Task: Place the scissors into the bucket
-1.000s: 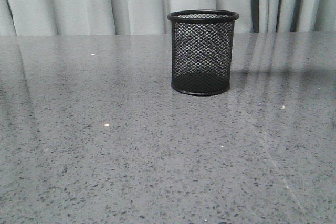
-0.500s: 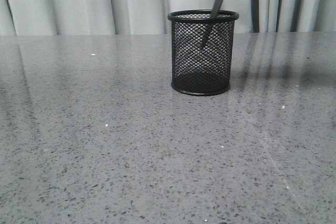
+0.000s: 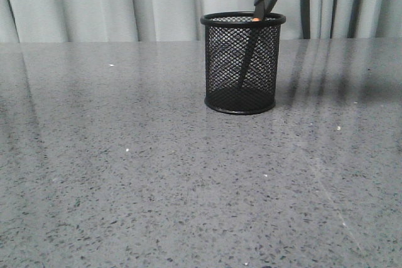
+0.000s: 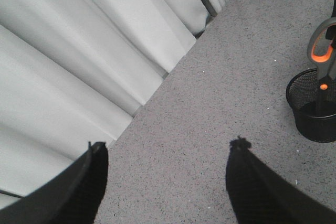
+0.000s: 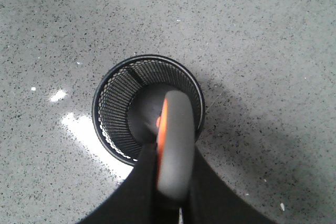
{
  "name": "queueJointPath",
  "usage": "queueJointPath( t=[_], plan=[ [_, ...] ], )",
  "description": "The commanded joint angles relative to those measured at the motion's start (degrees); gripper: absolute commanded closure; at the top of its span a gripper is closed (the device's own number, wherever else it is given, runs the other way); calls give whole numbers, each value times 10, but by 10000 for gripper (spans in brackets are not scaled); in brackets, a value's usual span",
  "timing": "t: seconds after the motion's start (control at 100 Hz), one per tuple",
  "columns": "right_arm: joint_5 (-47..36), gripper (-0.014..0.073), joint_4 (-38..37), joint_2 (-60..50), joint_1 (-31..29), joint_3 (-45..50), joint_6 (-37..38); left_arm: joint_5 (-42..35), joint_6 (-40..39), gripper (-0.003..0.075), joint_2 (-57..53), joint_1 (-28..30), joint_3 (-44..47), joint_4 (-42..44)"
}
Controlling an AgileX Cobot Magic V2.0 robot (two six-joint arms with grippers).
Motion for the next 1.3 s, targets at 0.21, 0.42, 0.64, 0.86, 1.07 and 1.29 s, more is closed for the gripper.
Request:
queueJointPath(
  t=[0.21,0.42,0.64,0.86,1.07,1.29],
  plan=[
    [-23,386,9,-21,0,-20,-1,-32,-7,281,-12,2,-15,-19],
    [-22,241,7,-25,-1,-38,-1,-32,-7,281,-12,2,-15,-19],
    [-26,272,7,-54,-18,-100,34,-32,-7,282,-12,2,-15,-19],
    [-83,667,9,-117,-21,-88,49,-27,-7,561,-12,2,-15,-28],
    [-251,638,9,-241,-21,57,61,-13,-38,740,-21,2,28,-34],
    [-441,638,10,-393,-21,298,61,-210,-49,740,-120,2,226,-75]
  ],
)
